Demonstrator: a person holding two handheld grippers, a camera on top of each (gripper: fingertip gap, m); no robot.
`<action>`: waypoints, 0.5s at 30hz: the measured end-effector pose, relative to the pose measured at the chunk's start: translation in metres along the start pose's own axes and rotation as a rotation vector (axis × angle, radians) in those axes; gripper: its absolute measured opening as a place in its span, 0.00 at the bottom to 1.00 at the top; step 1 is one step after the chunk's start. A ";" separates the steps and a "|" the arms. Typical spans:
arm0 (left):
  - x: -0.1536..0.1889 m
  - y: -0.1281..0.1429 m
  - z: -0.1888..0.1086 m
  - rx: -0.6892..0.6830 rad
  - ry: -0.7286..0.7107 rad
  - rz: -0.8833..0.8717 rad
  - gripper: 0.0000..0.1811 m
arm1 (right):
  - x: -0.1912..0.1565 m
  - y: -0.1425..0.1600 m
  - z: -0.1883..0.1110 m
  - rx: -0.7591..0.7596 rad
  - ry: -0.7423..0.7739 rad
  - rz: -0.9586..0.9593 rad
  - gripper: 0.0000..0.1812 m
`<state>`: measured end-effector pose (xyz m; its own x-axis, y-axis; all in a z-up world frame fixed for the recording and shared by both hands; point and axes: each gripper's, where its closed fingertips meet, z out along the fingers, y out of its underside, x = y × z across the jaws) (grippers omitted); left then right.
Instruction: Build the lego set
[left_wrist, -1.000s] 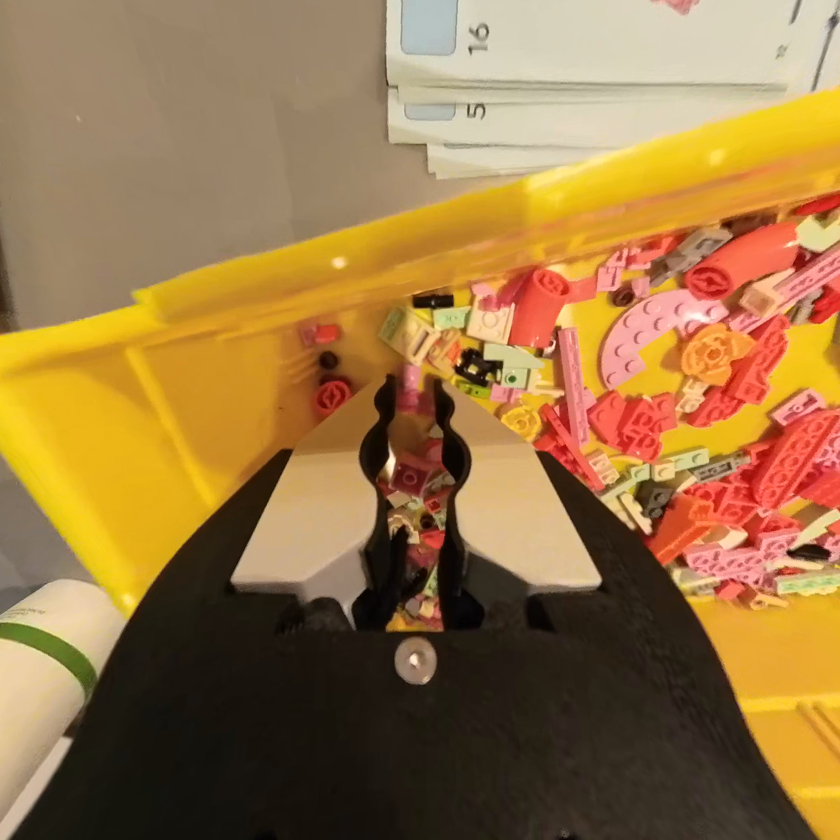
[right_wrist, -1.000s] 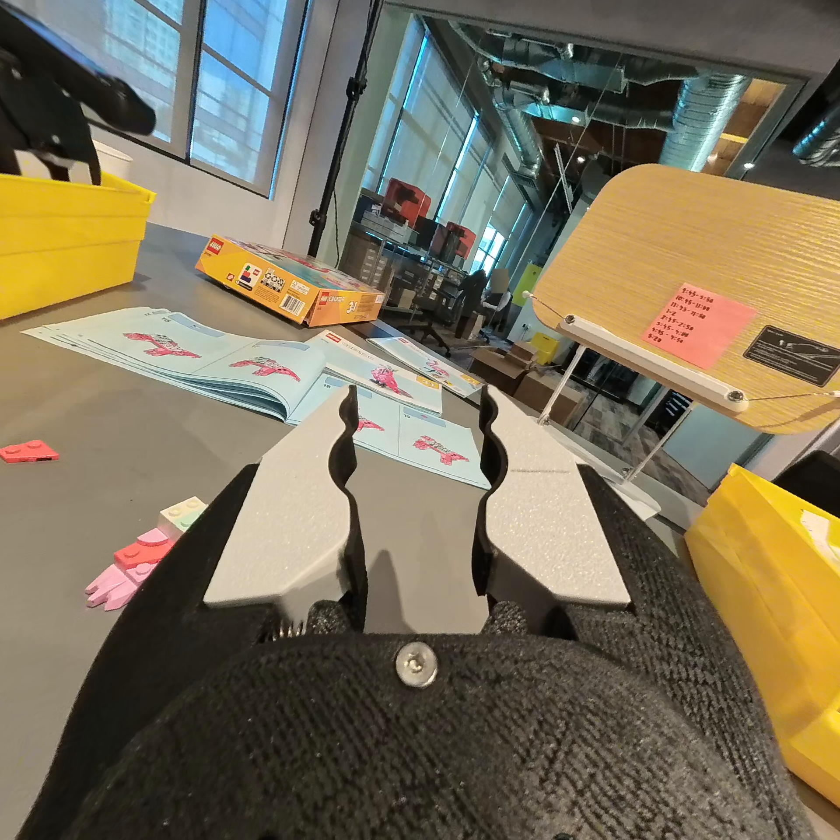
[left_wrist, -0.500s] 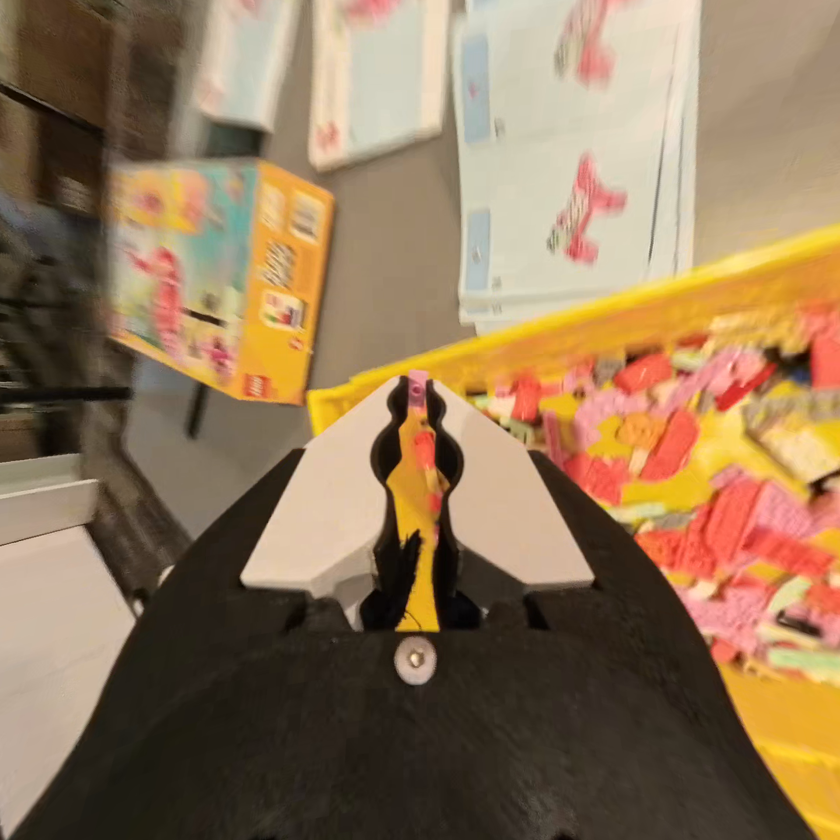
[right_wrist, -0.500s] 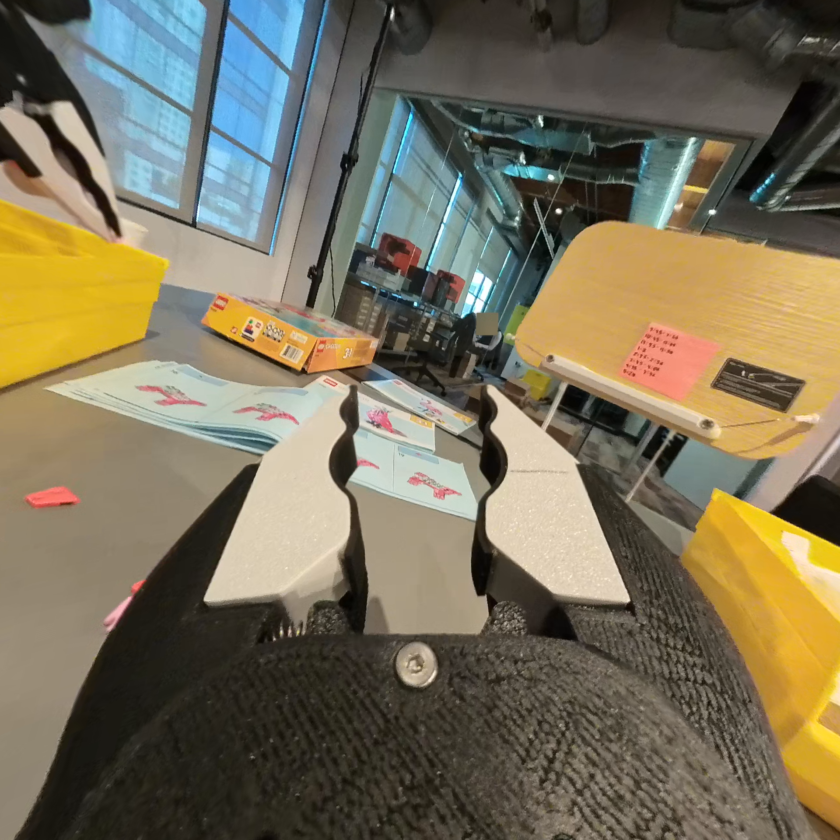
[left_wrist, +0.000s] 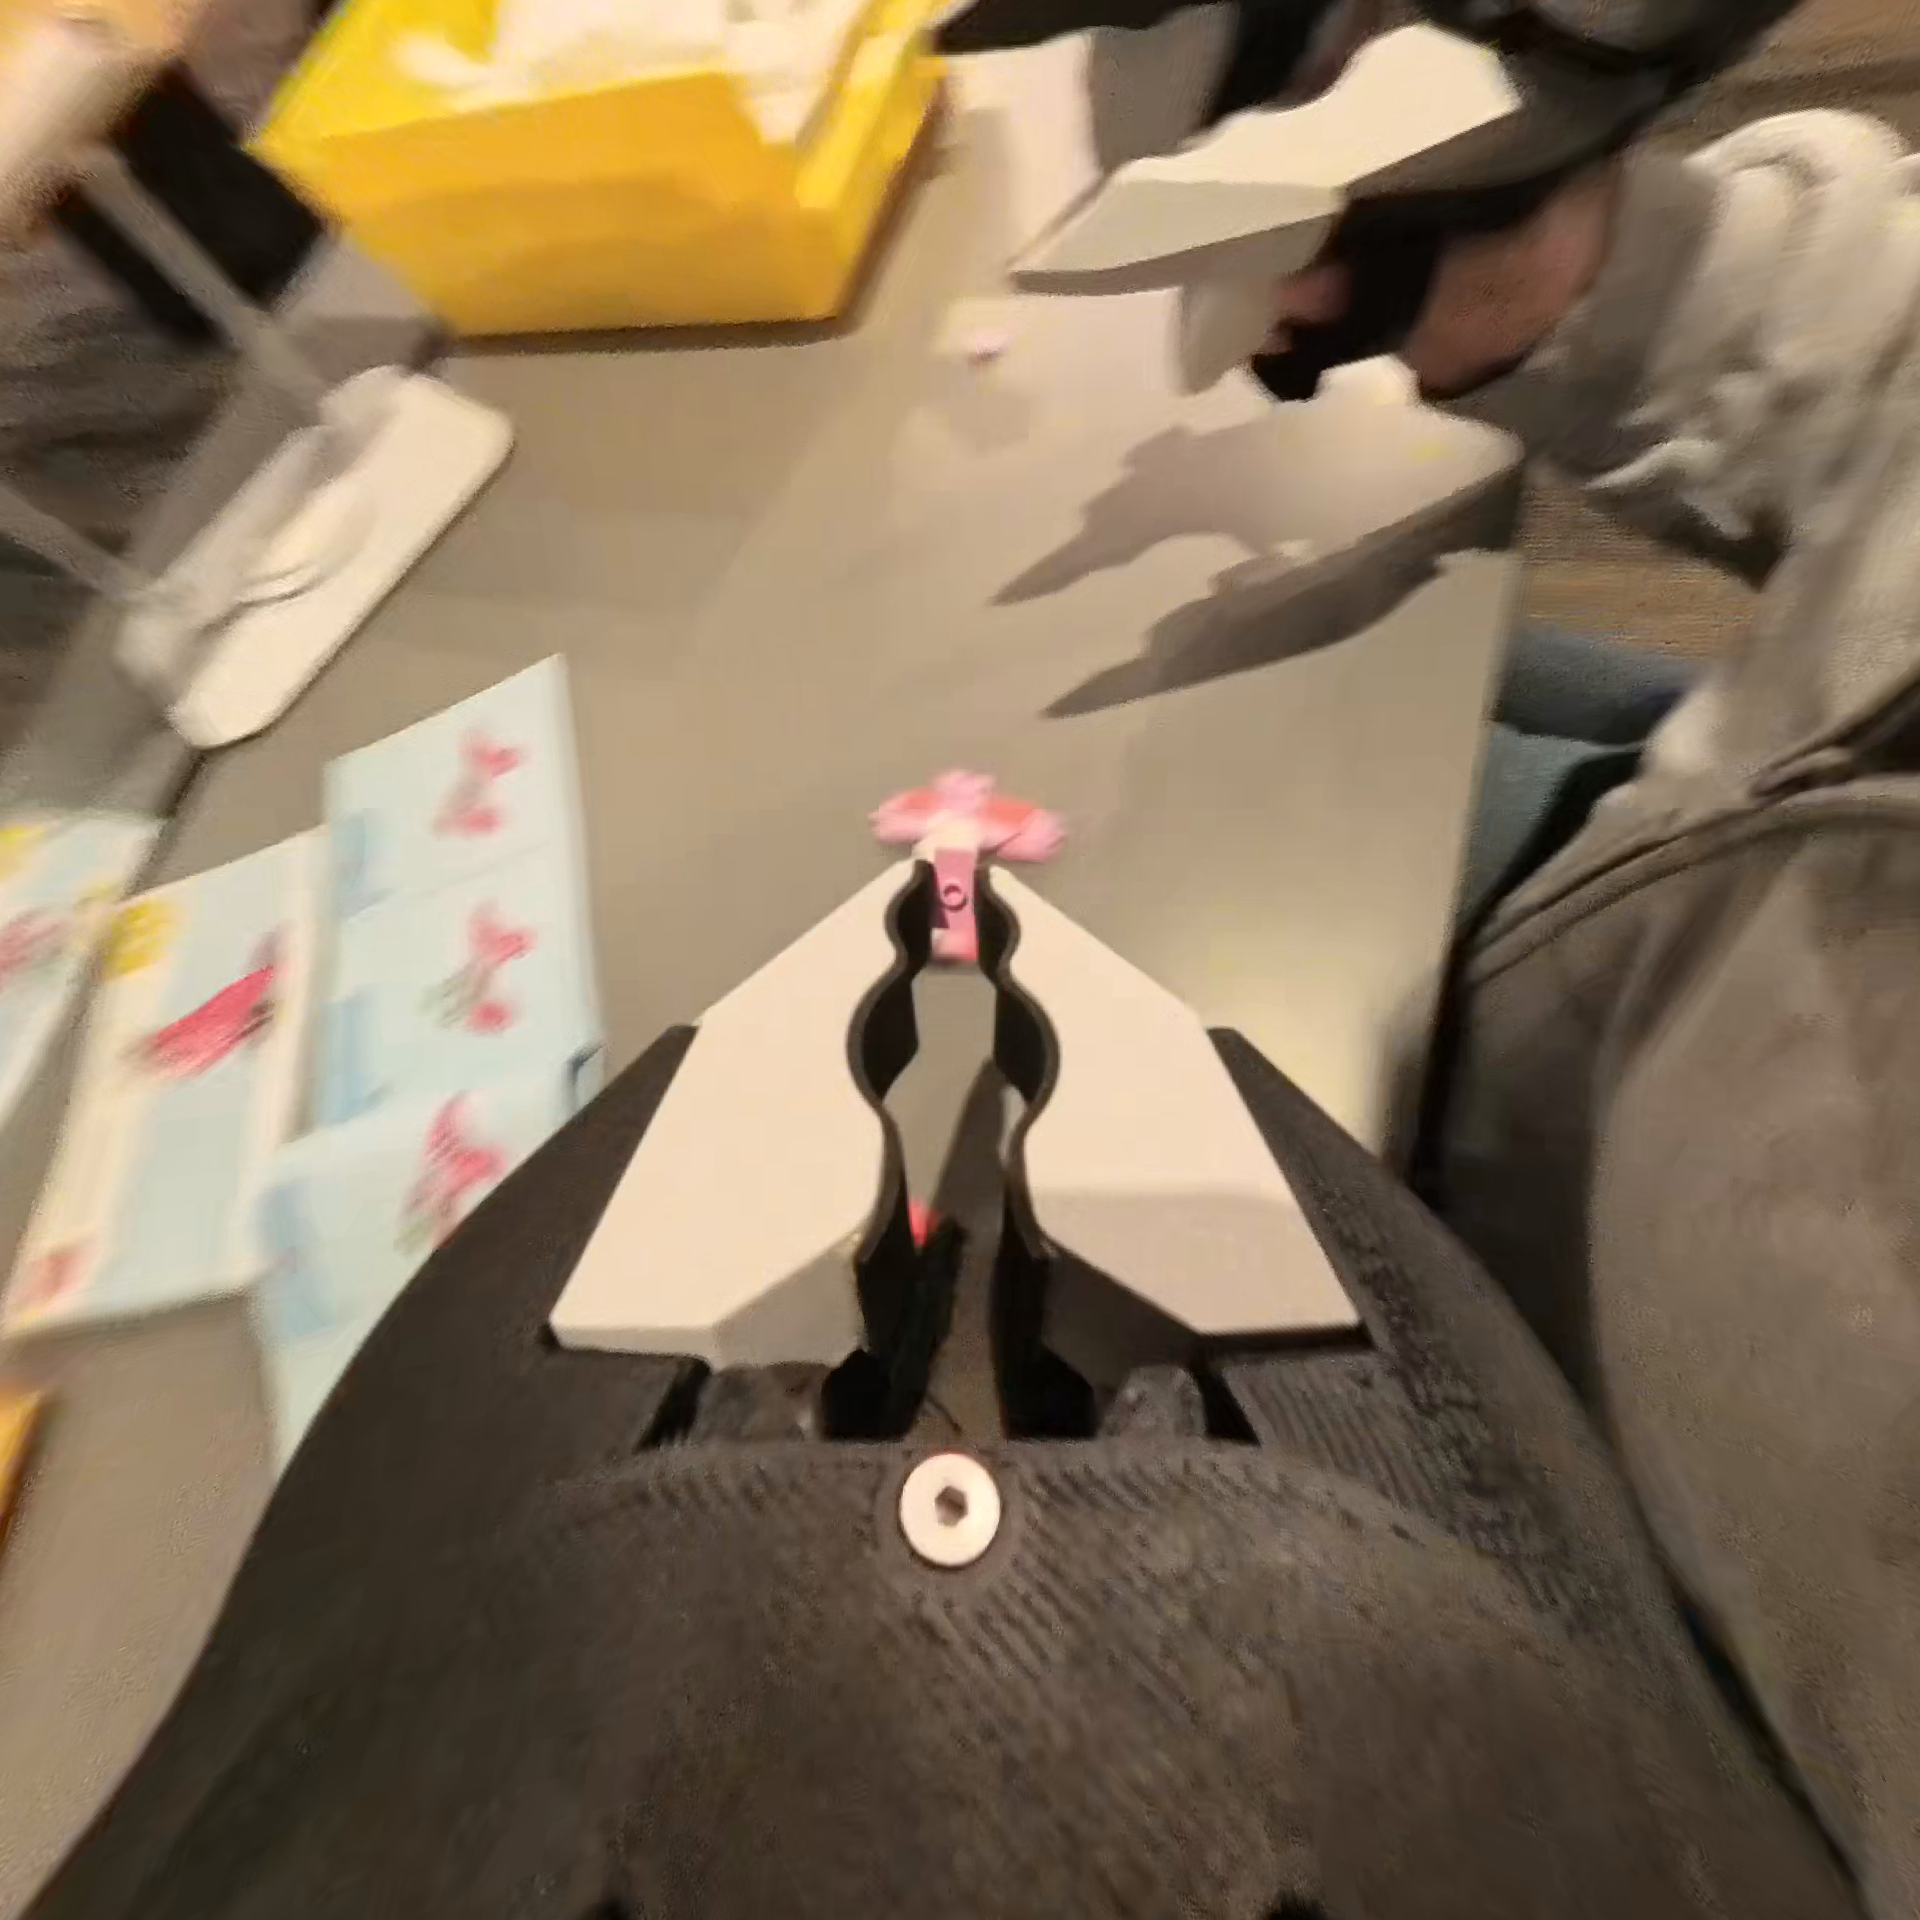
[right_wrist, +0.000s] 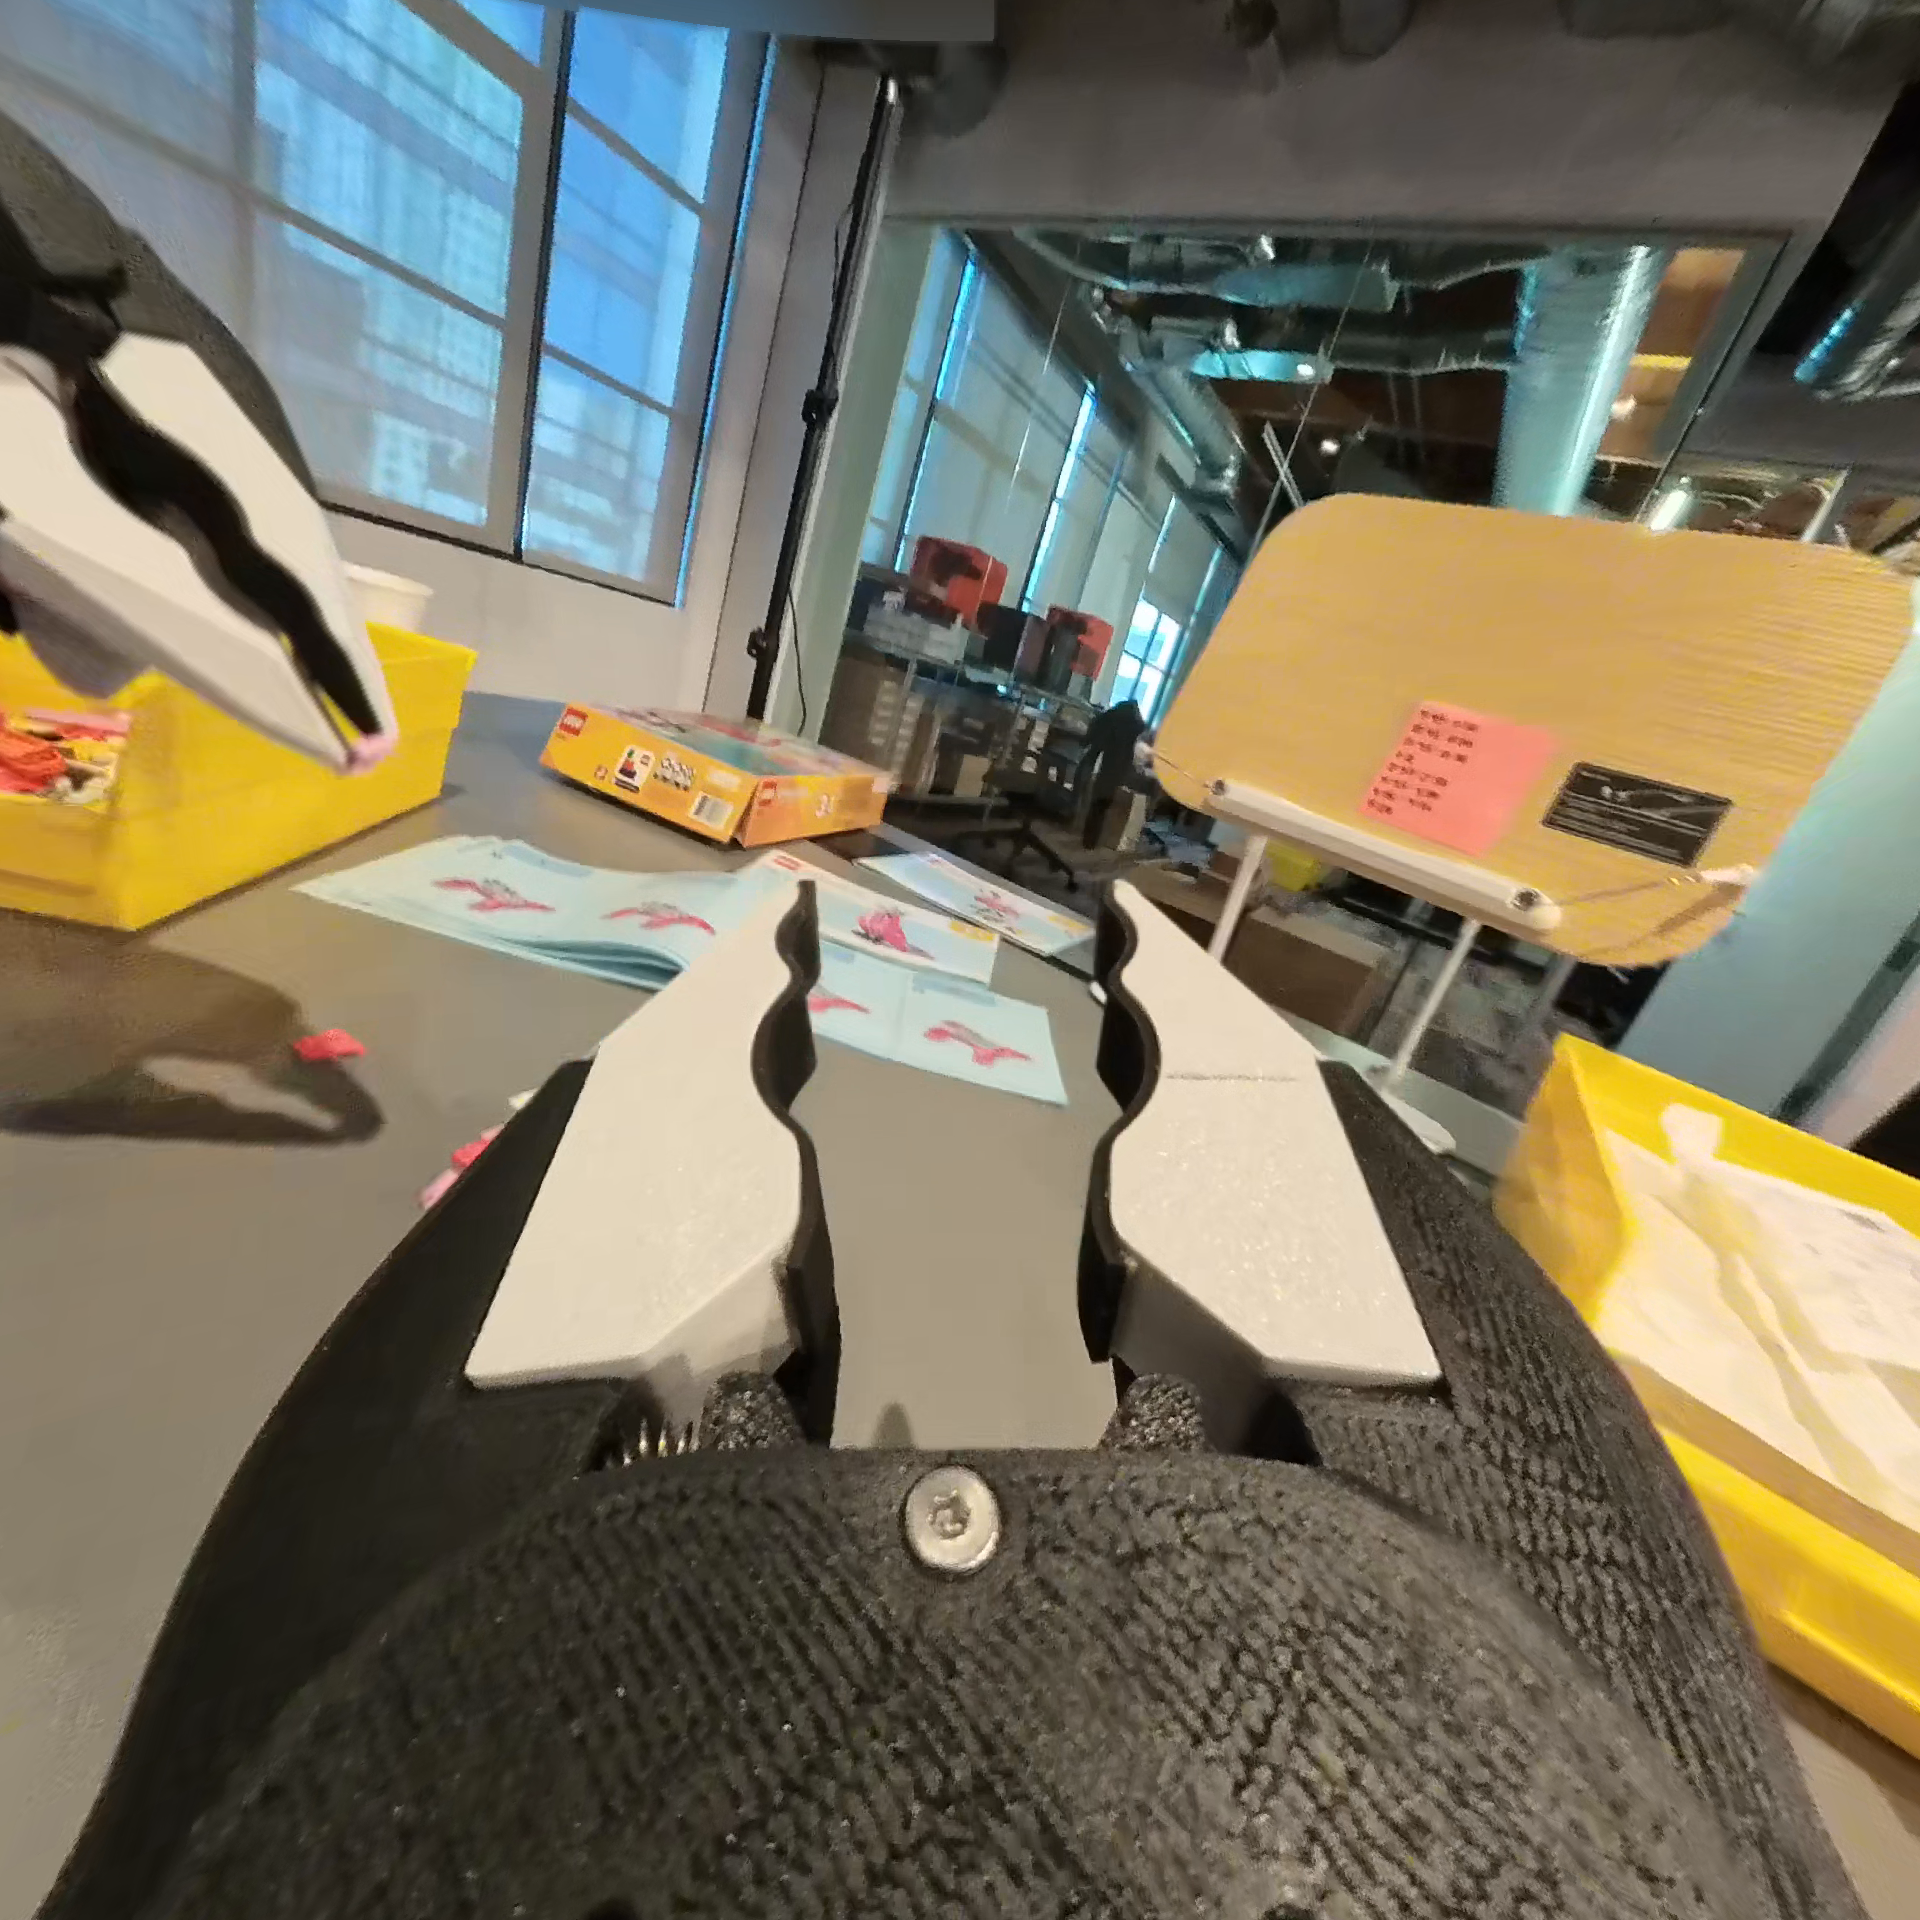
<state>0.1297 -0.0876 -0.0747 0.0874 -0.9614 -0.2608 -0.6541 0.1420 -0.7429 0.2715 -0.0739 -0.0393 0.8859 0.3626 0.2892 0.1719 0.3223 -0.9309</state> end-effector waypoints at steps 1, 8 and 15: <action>0.012 -0.005 0.019 -0.011 0.062 0.017 0.04 | 0.004 0.002 -0.007 -0.008 0.010 -0.001 0.29; 0.033 -0.019 0.131 -0.214 0.337 0.011 0.04 | 0.031 0.017 -0.038 -0.073 0.043 0.038 0.29; 0.033 -0.003 0.185 -0.435 0.361 0.111 0.04 | 0.035 0.037 -0.056 -0.179 -0.008 0.014 0.29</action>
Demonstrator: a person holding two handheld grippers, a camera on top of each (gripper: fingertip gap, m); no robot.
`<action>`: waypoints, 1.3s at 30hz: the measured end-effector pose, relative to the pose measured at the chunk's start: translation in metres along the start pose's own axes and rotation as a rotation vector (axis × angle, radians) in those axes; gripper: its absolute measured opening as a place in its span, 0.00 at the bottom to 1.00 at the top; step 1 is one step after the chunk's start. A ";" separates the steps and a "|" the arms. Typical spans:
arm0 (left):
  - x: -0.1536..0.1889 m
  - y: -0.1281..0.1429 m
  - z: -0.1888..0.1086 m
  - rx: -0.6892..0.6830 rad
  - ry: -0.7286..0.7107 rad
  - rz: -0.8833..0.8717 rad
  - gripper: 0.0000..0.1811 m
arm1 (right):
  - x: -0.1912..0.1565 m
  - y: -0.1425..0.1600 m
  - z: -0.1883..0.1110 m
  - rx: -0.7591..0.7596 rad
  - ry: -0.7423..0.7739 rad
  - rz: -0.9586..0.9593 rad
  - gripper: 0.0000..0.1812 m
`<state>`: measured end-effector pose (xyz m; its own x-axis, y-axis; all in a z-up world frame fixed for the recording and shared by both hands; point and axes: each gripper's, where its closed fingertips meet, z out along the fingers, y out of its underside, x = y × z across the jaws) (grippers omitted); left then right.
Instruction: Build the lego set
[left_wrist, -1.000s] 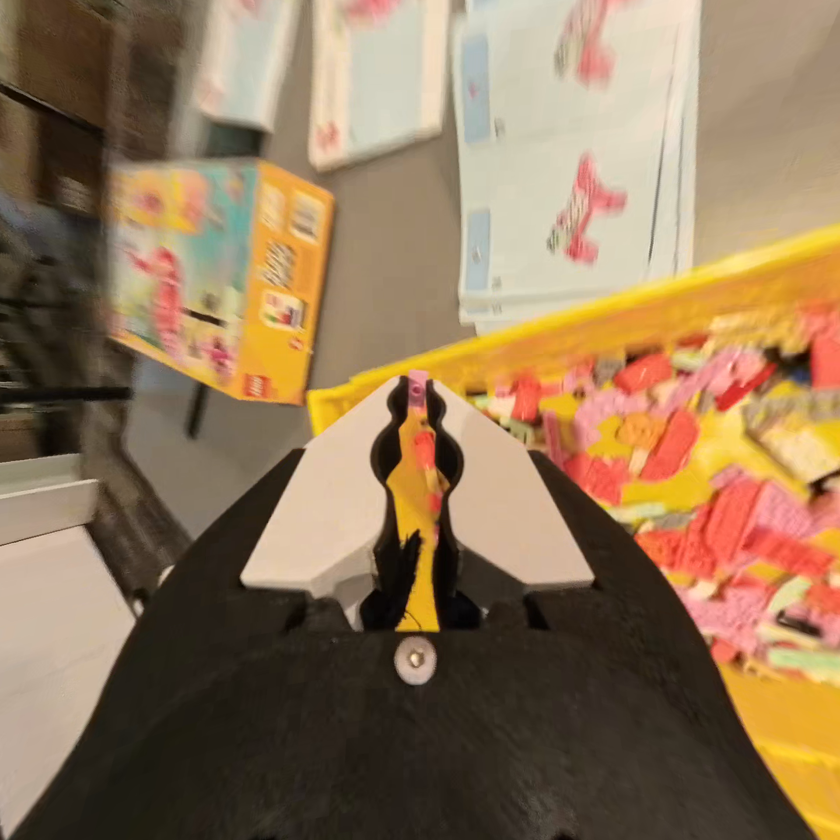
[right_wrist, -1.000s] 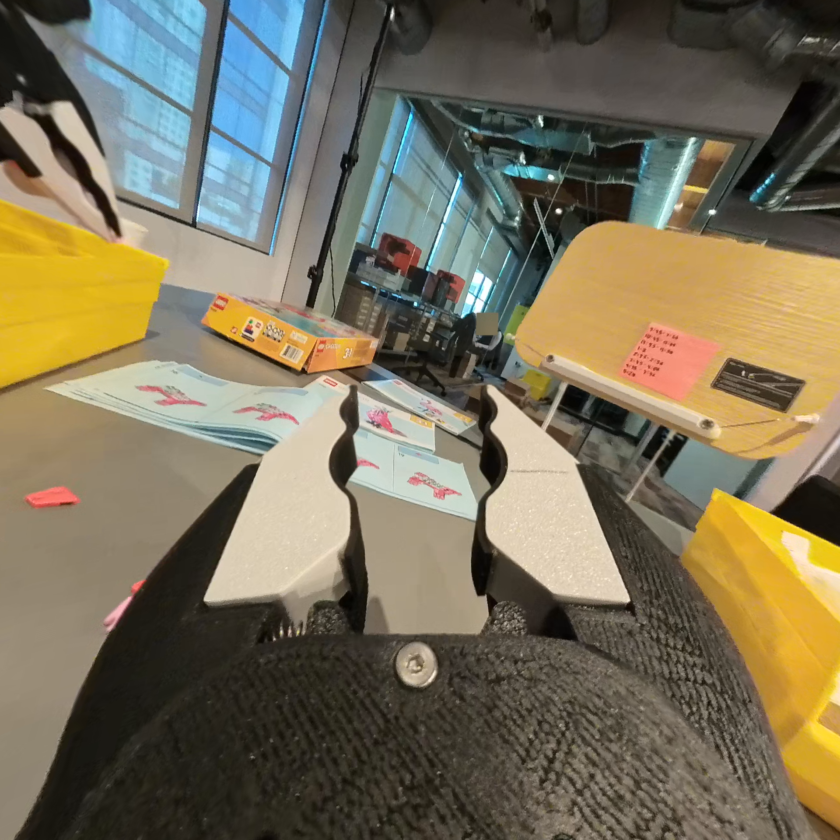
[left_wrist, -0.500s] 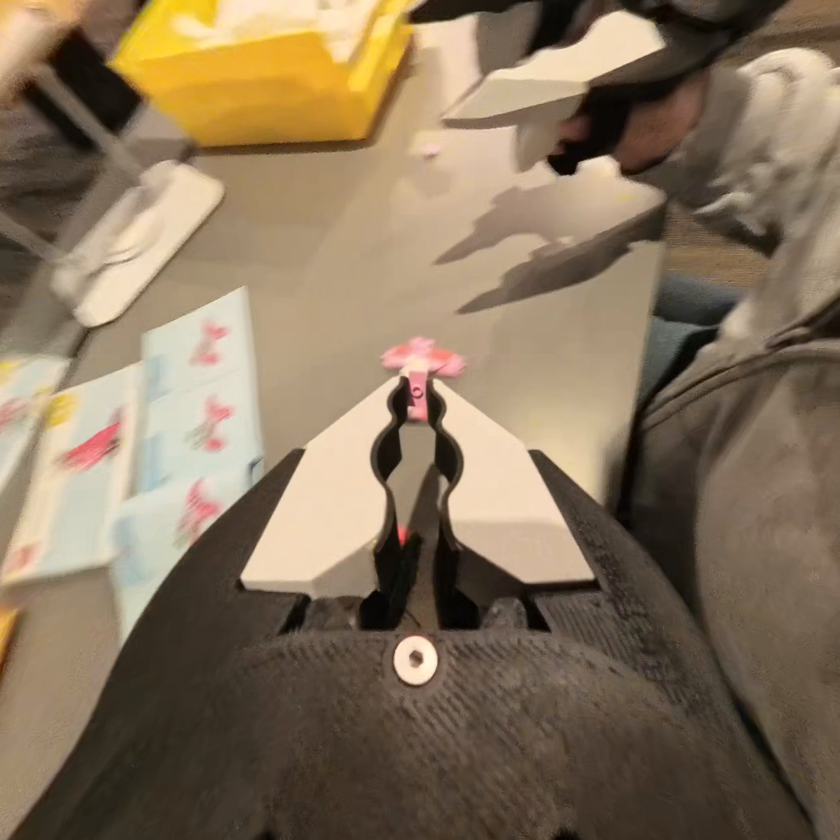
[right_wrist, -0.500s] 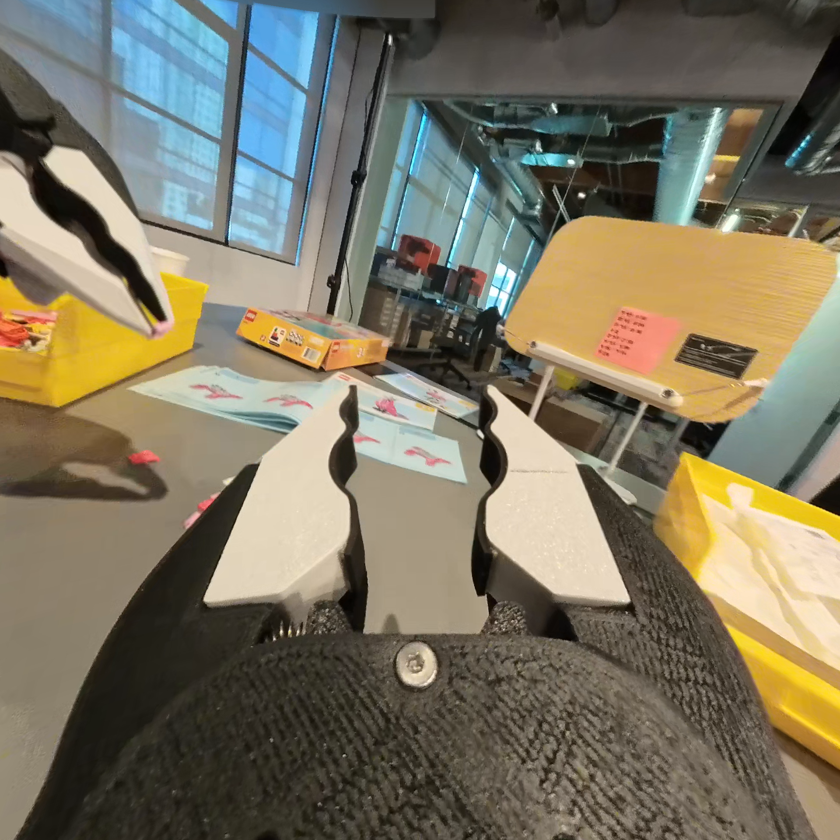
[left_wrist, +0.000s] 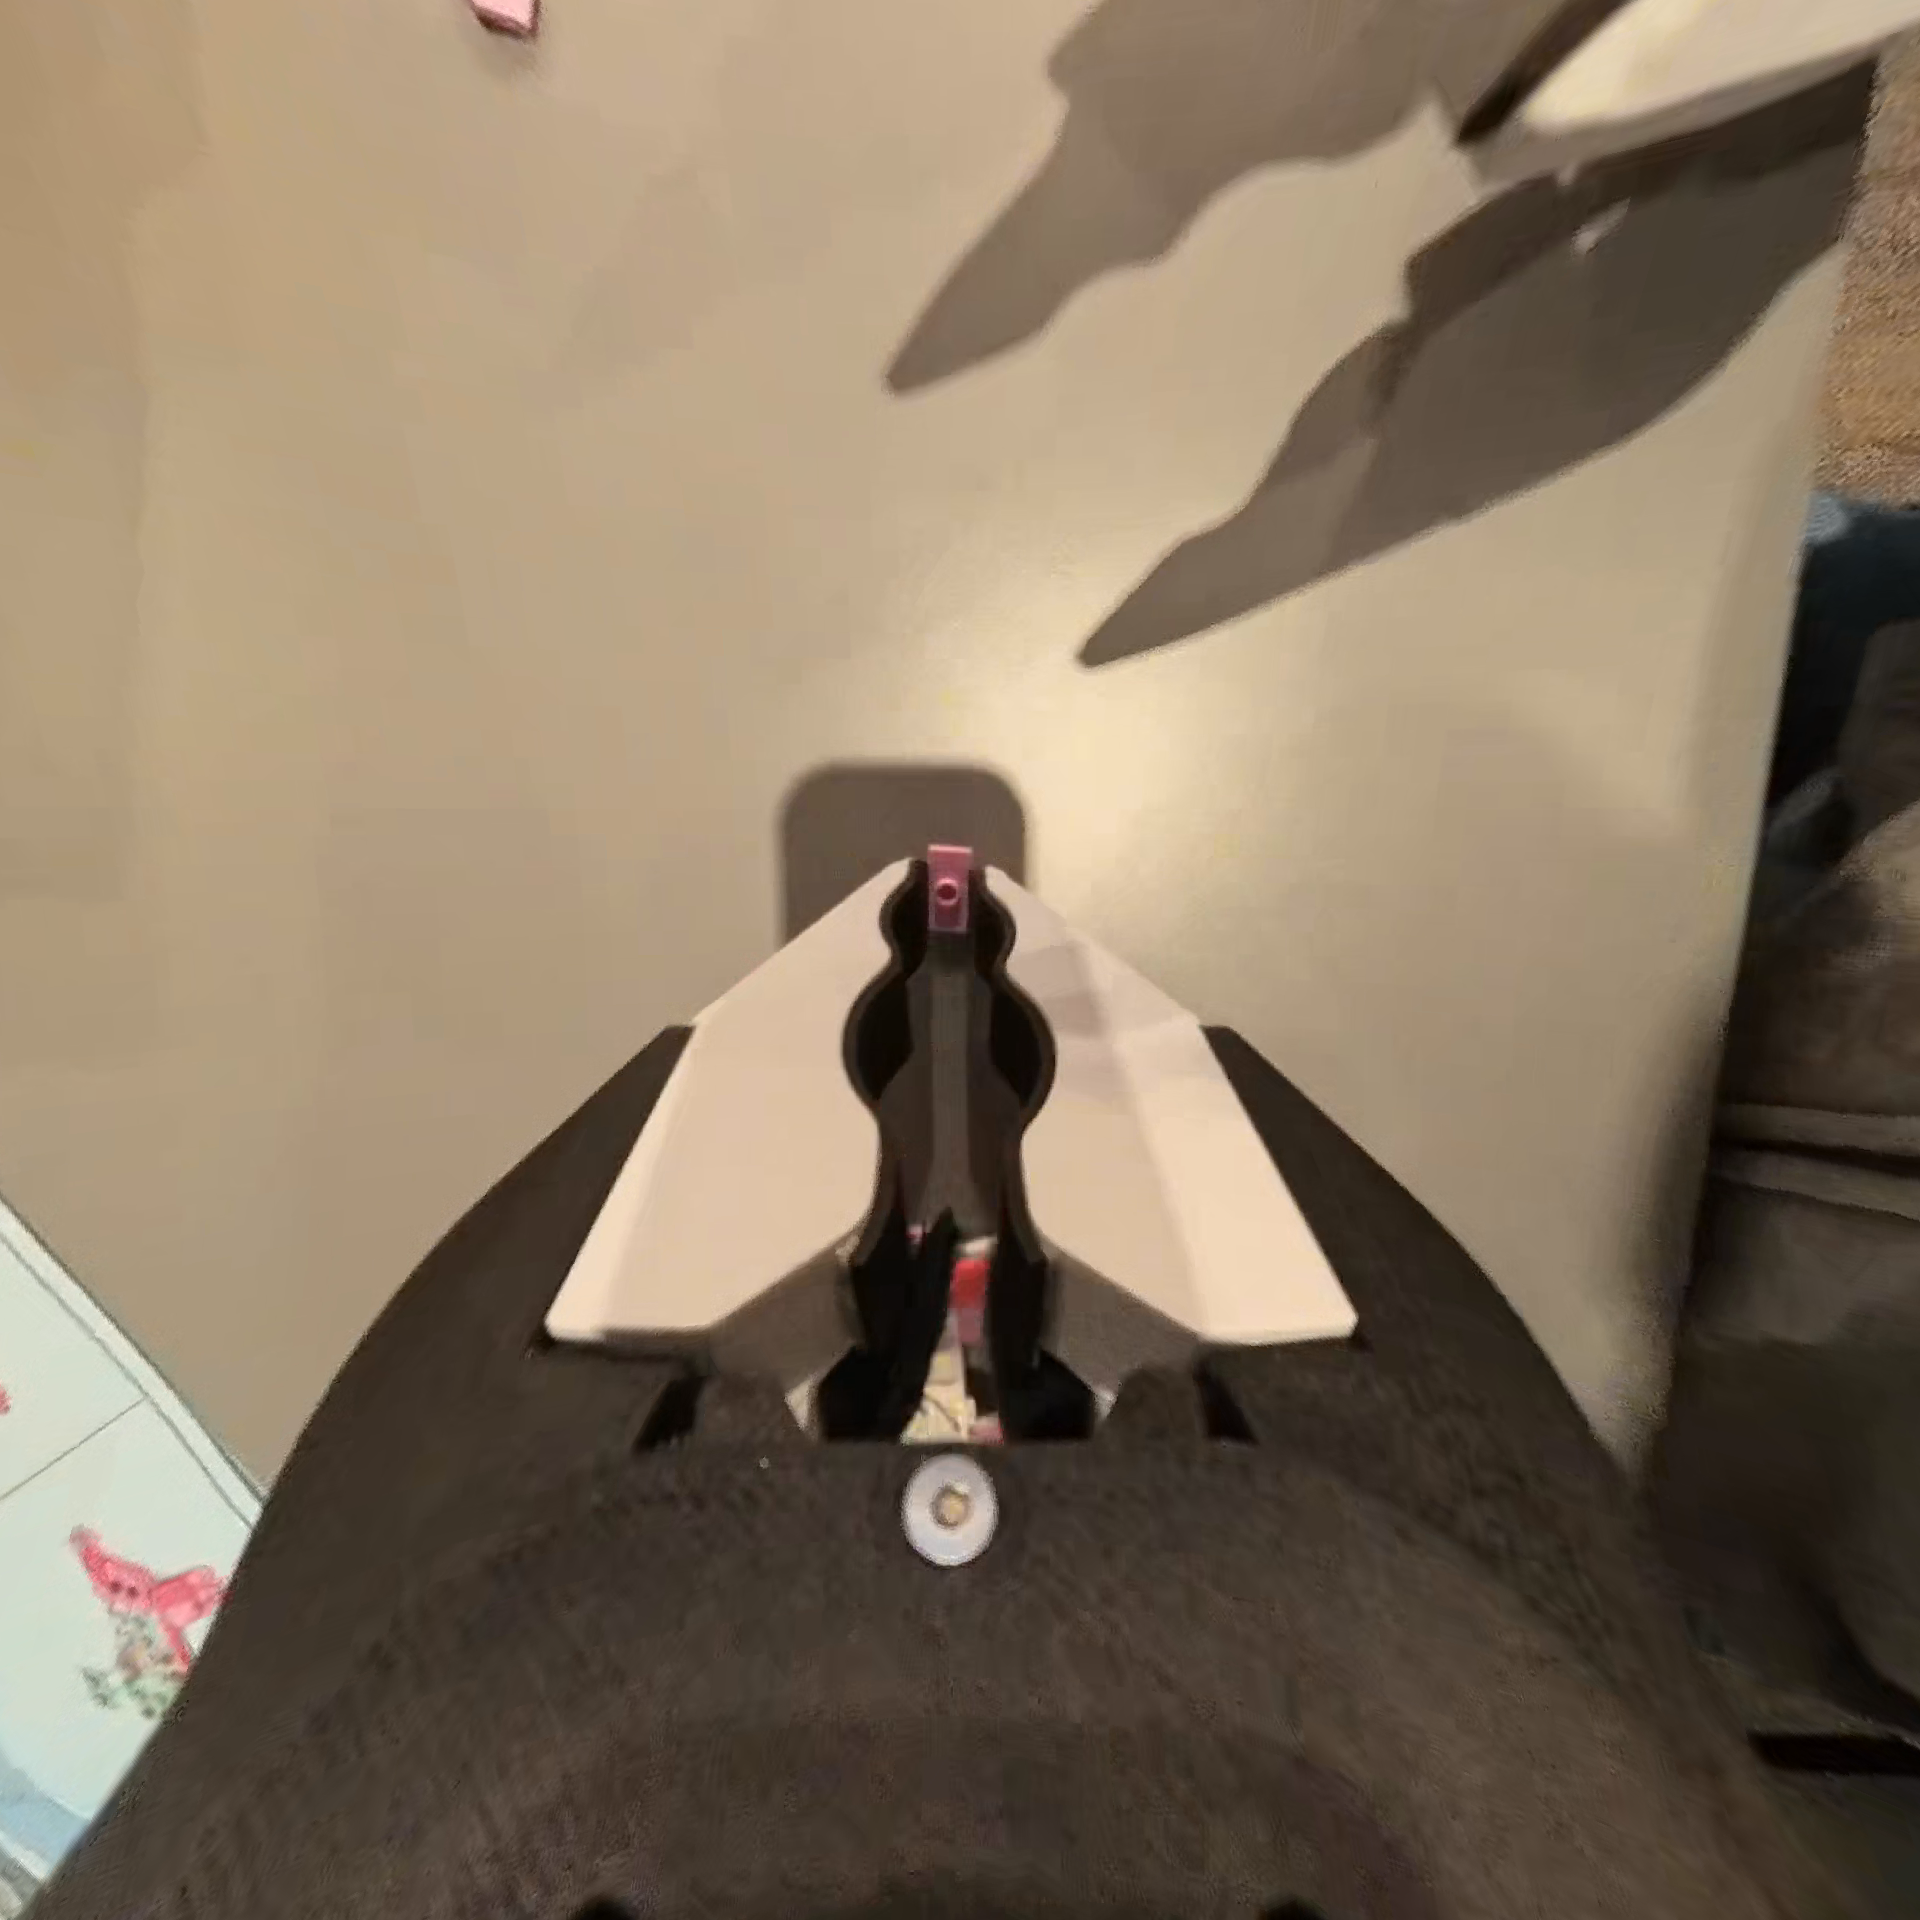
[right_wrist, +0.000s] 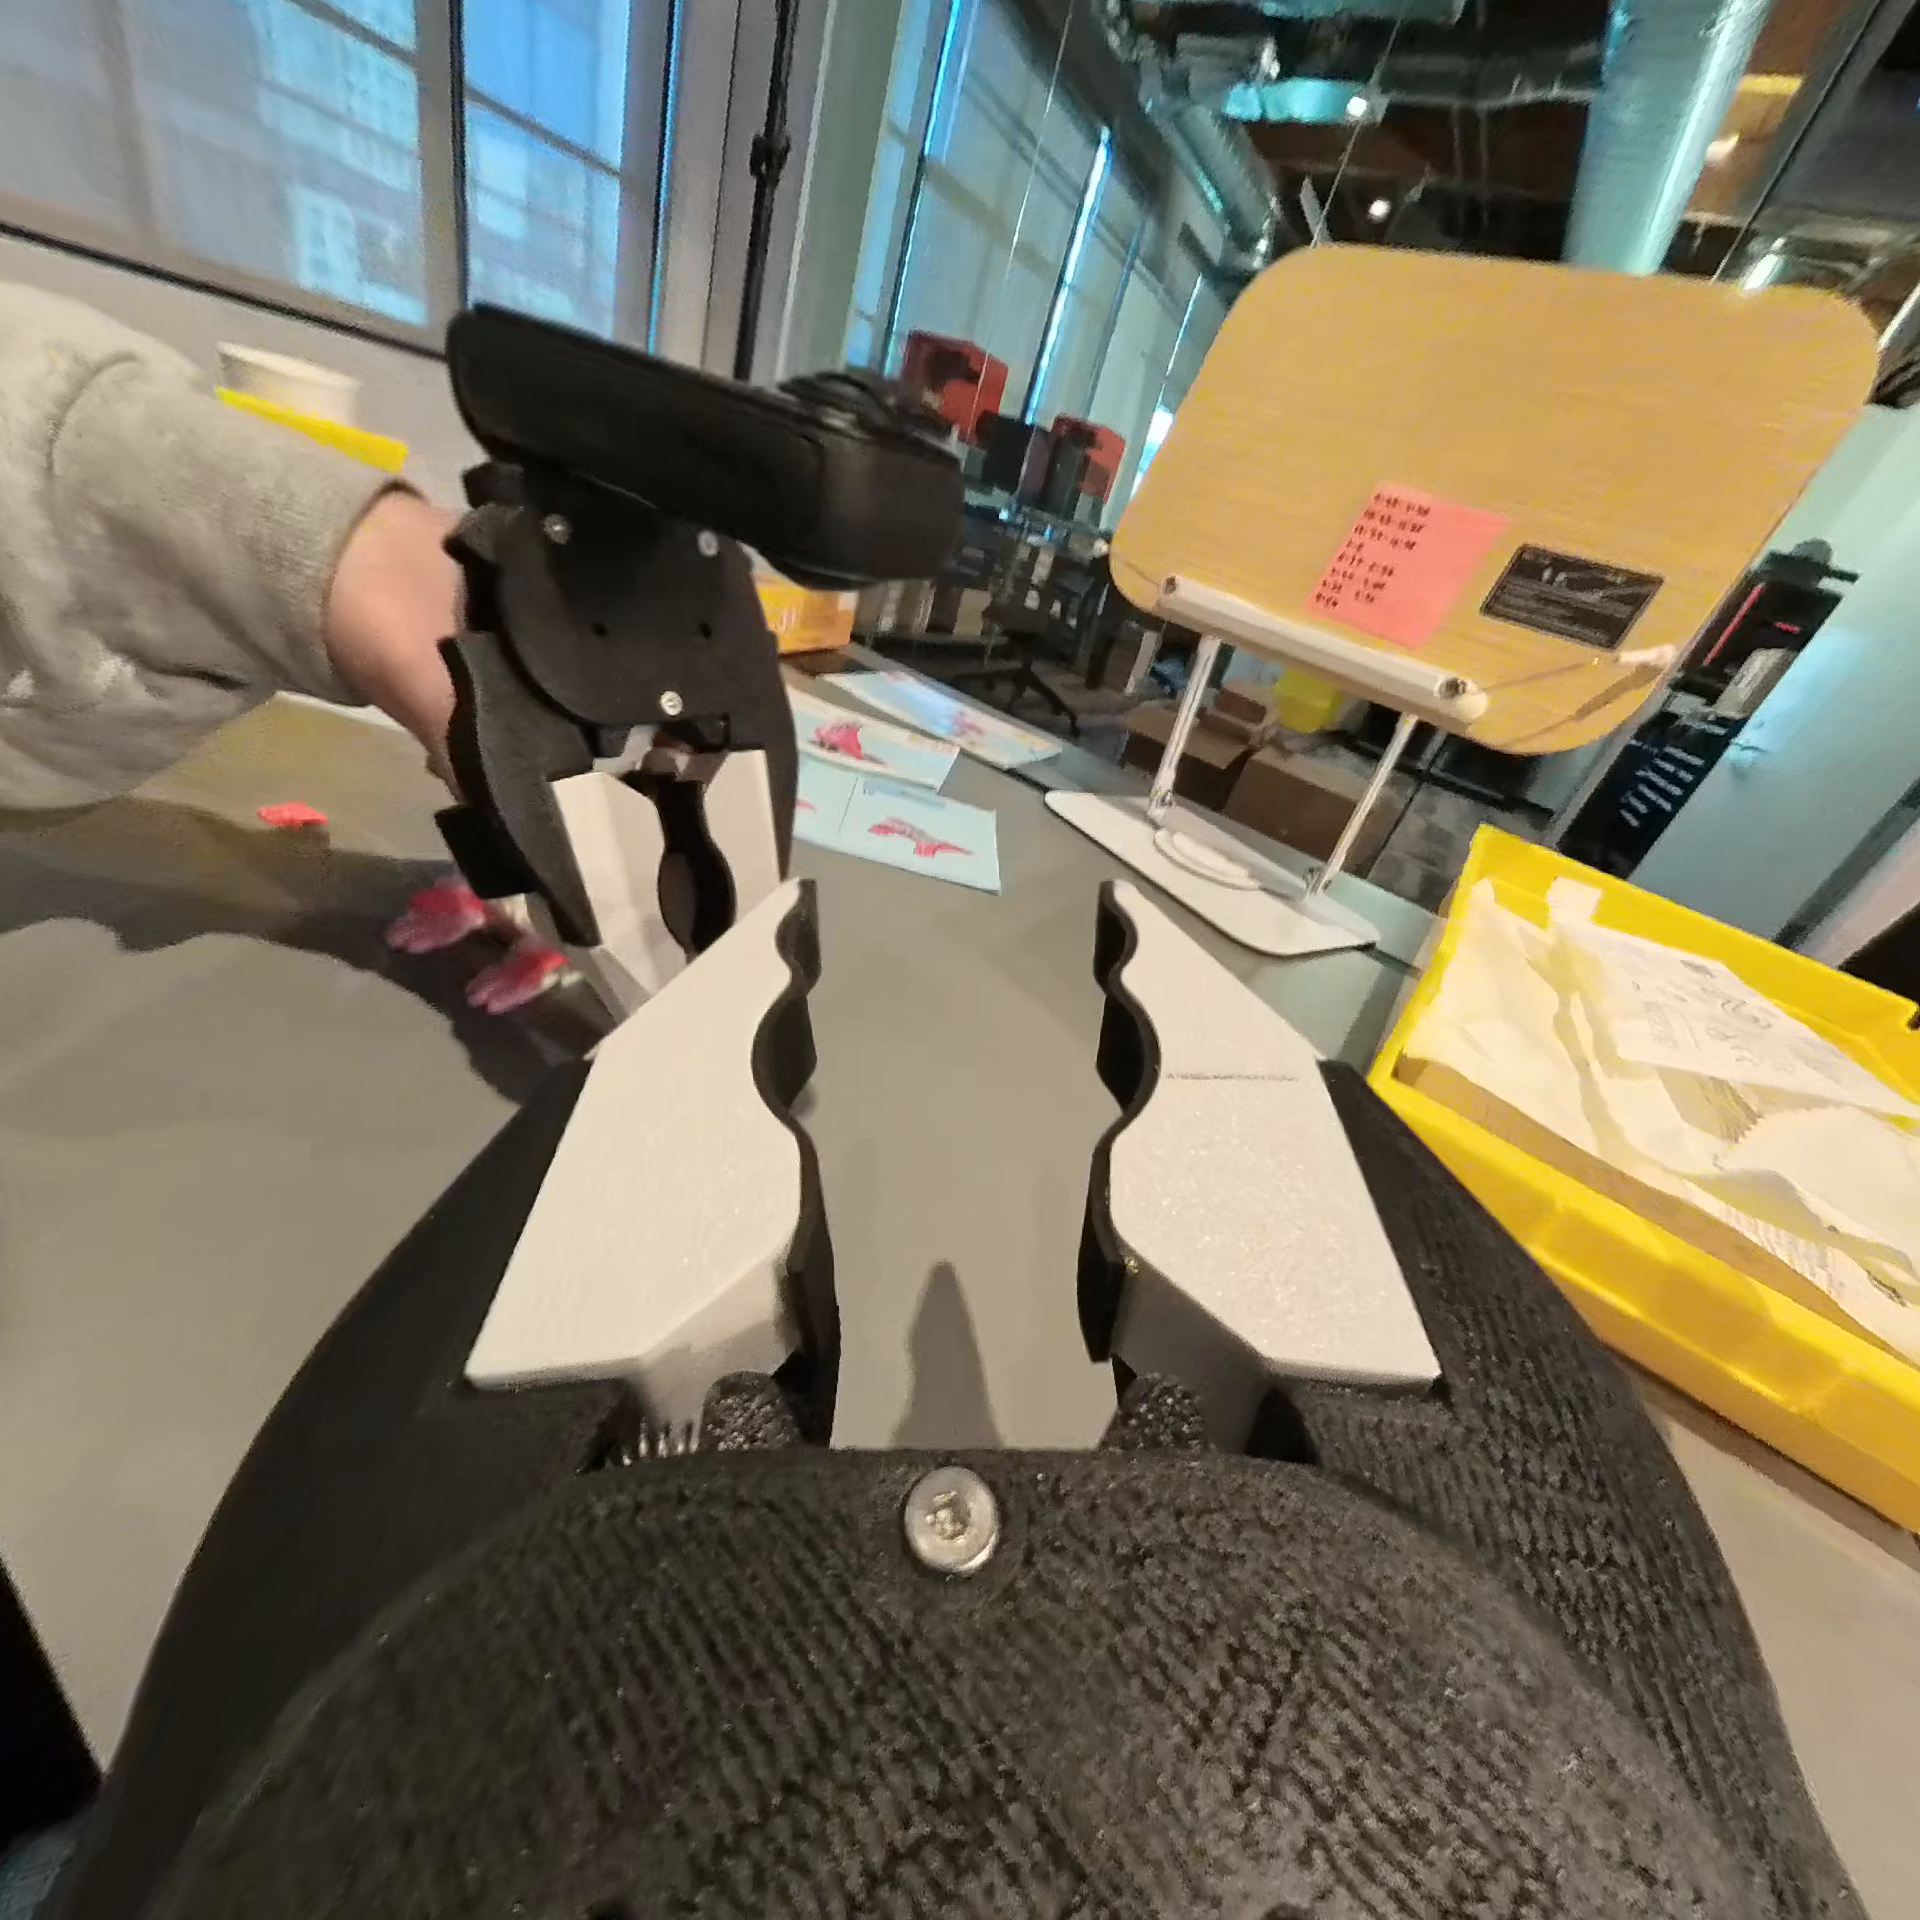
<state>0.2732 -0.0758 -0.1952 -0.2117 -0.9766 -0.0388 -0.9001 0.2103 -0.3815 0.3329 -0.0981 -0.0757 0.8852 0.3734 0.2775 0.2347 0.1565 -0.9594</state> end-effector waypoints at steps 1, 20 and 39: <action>-0.001 0.000 0.004 -0.016 0.005 0.002 0.05 | 0.001 0.003 -0.002 -0.014 -0.005 -0.001 0.29; -0.009 0.037 -0.051 0.268 -0.088 -0.198 0.42 | -0.052 0.076 0.030 -0.428 -0.452 0.089 0.22; 0.003 0.023 -0.077 0.664 -0.072 -0.315 0.22 | -0.086 0.034 0.062 -0.149 -0.458 -0.871 0.03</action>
<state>0.2227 -0.0702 -0.1329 0.0645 -0.9915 0.1134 -0.4889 -0.1304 -0.8625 0.2395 -0.0683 -0.1296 0.1473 0.5044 0.8508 0.8046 0.4391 -0.3997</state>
